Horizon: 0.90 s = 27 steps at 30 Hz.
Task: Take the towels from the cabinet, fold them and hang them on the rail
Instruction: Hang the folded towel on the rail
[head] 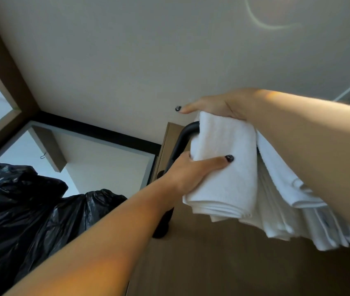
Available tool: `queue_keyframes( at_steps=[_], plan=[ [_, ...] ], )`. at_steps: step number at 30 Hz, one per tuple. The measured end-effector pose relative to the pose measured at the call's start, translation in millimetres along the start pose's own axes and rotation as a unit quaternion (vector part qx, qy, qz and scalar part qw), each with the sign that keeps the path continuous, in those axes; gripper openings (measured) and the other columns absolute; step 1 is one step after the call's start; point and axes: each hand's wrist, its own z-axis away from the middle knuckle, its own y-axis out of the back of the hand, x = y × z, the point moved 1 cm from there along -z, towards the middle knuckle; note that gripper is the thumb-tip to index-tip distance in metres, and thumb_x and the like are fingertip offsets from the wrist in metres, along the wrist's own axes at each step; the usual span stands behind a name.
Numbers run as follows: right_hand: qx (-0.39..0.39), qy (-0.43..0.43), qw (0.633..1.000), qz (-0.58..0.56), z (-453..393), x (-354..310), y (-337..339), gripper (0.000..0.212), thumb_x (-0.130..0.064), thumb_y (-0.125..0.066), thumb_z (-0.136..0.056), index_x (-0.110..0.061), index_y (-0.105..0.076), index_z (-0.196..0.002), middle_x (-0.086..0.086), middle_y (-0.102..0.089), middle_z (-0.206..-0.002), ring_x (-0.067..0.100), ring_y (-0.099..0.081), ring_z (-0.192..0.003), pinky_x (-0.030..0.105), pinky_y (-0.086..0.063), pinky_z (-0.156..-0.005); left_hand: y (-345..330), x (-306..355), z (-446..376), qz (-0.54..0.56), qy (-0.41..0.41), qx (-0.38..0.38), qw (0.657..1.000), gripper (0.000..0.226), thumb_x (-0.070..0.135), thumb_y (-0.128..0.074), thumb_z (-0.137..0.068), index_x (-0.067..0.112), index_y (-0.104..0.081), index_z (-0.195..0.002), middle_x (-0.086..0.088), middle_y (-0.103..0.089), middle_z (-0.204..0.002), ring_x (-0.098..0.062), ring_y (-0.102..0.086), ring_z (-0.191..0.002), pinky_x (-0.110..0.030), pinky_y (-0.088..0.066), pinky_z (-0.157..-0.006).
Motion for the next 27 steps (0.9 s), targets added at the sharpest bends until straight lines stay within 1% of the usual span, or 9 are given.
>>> queue_keyframes(
  at_steps=[2,5,8,10,17,19,21,24,27],
  plan=[
    [0.082,0.015,0.996,-0.013,8.9,0.6,0.5,0.109,-0.09,-0.051,-0.054,-0.03,-0.045,-0.144,-0.003,-0.046,-0.146,0.02,-0.043,-0.134,0.041,-0.03,-0.114,-2.5,-1.9,4.0,0.023,0.029,0.001,0.999,0.051,0.042,-0.083,-0.072,0.019,-0.064,-0.114,-0.001,-0.075,-0.098,-0.019,-0.074,-0.088,-0.034,-0.06,-0.079],
    [0.155,0.027,0.987,0.027,19.1,10.0,-0.9,0.084,-0.089,-0.045,-0.071,-0.021,-0.057,-0.119,-0.003,-0.056,-0.108,0.024,-0.052,-0.109,0.037,-0.038,-0.097,-6.8,4.1,10.1,0.025,0.036,0.039,0.998,0.048,0.039,-0.084,-0.071,0.016,-0.066,-0.109,-0.003,-0.075,-0.098,-0.023,-0.073,-0.087,-0.039,-0.06,-0.082],
    [0.143,0.011,0.989,0.03,22.7,18.7,-5.1,0.084,-0.084,-0.04,-0.079,-0.017,-0.054,-0.128,-0.002,-0.048,-0.111,0.027,-0.051,-0.111,0.036,-0.037,-0.091,-8.0,12.1,14.6,0.04,0.058,0.067,0.995,0.05,0.039,-0.087,-0.067,0.012,-0.065,-0.104,-0.007,-0.075,-0.095,-0.027,-0.073,-0.085,-0.043,-0.06,-0.084],
    [0.152,0.018,0.988,0.021,16.9,20.5,-7.2,0.073,-0.083,-0.043,-0.079,-0.019,-0.058,-0.112,-0.001,-0.054,-0.109,0.027,-0.054,-0.105,0.036,-0.039,-0.087,-7.7,13.0,19.1,0.065,0.072,0.073,0.993,0.056,0.042,-0.089,-0.062,0.011,-0.066,-0.103,-0.009,-0.076,-0.093,-0.028,-0.074,-0.083,-0.046,-0.06,-0.084],
    [0.155,0.035,0.987,0.026,15.7,16.3,-8.1,0.083,-0.083,-0.041,-0.075,-0.02,-0.058,-0.128,0.002,-0.058,-0.119,0.026,-0.054,-0.107,0.038,-0.041,-0.099,-18.6,-3.8,37.6,0.209,0.054,-0.02,0.976,0.062,0.027,-0.083,-0.066,0.007,-0.064,-0.122,-0.015,-0.073,-0.108,-0.033,-0.071,-0.099,-0.043,-0.059,-0.086],
    [0.162,0.035,0.986,0.034,23.2,19.8,-9.2,0.069,-0.079,-0.037,-0.083,-0.016,-0.063,-0.096,0.003,-0.059,-0.092,0.025,-0.057,-0.084,0.035,-0.044,-0.082,-17.8,-3.3,38.5,0.213,0.051,-0.04,0.975,0.061,0.022,-0.079,-0.067,0.006,-0.062,-0.123,-0.016,-0.073,-0.109,-0.032,-0.071,-0.099,-0.038,-0.06,-0.077],
    [0.18,0.045,0.982,0.03,32.5,28.1,-6.7,0.059,-0.071,-0.035,-0.091,-0.016,-0.046,-0.072,0.001,-0.05,-0.074,0.023,-0.049,-0.068,0.033,-0.039,-0.068,-16.5,-0.5,39.6,0.209,0.051,-0.038,0.976,0.061,0.018,-0.078,-0.065,0.003,-0.062,-0.122,-0.018,-0.073,-0.106,-0.032,-0.072,-0.093,-0.034,-0.058,-0.068],
    [0.239,0.041,0.97,0.011,51.6,51.2,10.2,0.049,-0.06,-0.04,-0.095,-0.015,-0.048,-0.076,0.0,-0.049,-0.074,0.021,-0.045,-0.066,0.033,-0.033,-0.059,-16.3,3.4,41.1,0.203,0.05,-0.019,0.978,0.065,0.013,-0.077,-0.061,-0.002,-0.059,-0.122,-0.023,-0.071,-0.103,-0.032,-0.073,-0.082,-0.032,-0.056,-0.06],
    [0.255,-0.016,0.966,-0.026,54.3,86.3,27.2,0.052,-0.066,-0.048,-0.083,-0.018,-0.065,-0.094,0.001,-0.067,-0.095,0.023,-0.06,-0.077,0.032,-0.045,-0.068,-18.2,7.0,43.7,0.198,0.048,-0.004,0.979,0.05,0.003,-0.076,-0.071,-0.003,-0.06,-0.119,-0.022,-0.071,-0.096,-0.028,-0.072,-0.071,-0.03,-0.055,-0.054]
  ],
)
